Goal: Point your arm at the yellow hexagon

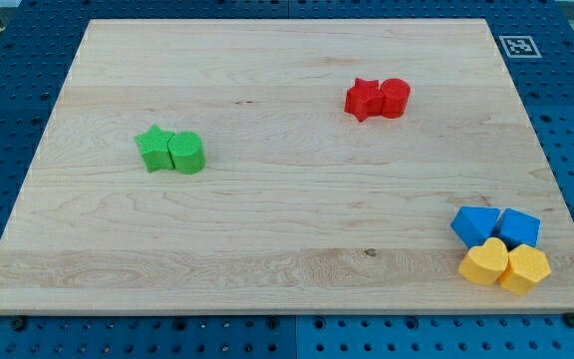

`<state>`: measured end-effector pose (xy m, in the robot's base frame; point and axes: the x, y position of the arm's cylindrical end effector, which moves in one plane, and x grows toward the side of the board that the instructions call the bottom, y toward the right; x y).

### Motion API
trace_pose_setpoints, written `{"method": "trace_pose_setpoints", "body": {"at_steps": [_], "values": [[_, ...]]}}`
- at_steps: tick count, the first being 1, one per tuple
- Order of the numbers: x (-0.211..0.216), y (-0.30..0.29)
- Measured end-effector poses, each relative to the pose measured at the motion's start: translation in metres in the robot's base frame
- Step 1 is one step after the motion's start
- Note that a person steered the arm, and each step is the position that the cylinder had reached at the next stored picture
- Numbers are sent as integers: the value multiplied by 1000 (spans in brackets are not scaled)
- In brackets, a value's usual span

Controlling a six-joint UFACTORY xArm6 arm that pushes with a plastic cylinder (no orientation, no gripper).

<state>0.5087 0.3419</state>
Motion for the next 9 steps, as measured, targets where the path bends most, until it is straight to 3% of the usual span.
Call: {"method": "trace_pose_setpoints", "body": {"at_steps": [4, 7, 9], "values": [[-4, 4], [106, -29], [101, -102]]}}
